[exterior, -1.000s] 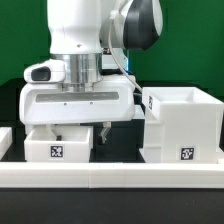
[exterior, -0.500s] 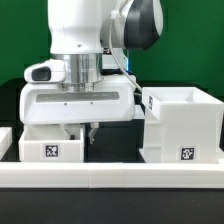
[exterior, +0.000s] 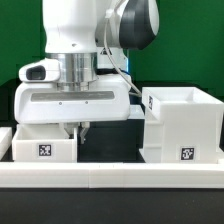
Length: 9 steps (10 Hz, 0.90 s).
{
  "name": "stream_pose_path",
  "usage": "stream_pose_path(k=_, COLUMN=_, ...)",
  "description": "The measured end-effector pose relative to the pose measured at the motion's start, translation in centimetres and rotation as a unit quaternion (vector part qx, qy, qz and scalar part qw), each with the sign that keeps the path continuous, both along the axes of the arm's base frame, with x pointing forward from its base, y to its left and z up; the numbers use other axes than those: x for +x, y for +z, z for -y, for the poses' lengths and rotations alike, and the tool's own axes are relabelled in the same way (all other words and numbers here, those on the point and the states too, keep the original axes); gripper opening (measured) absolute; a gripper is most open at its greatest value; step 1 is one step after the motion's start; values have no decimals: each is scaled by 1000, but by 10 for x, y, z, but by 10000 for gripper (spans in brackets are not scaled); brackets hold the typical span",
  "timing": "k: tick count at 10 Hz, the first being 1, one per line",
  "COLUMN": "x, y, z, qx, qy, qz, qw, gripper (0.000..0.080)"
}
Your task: Assemble drawer
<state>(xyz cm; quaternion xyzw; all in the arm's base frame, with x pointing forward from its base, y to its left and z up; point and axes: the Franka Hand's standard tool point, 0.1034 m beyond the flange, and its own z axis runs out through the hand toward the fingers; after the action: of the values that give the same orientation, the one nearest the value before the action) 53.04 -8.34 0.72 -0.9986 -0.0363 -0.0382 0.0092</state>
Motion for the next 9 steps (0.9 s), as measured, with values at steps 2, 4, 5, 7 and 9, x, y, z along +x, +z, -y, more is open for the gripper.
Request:
stream_pose_path(k=2, x=-1, y=-1, z=0, qx=0, qy=0, qz=-1, qw=1000, gripper=41)
stream_pose_path(k=4, x=-3, y=9, z=-2, qx=-5, qy=55, qz=1, qw=998, gripper=41)
stream_pose_path(k=5, x=-8, y=14, z=-2, qx=-4, qy=85, qz=-2, qw=996, gripper=41)
stream_pose_path(k=7, x=-13, y=23, z=0, qx=2, qy=127, qz=-9, qw=992, gripper=41)
stream_pose_path(k=9, x=-14, y=22, z=0, qx=2, qy=130, qz=-10, qw=992, gripper=41)
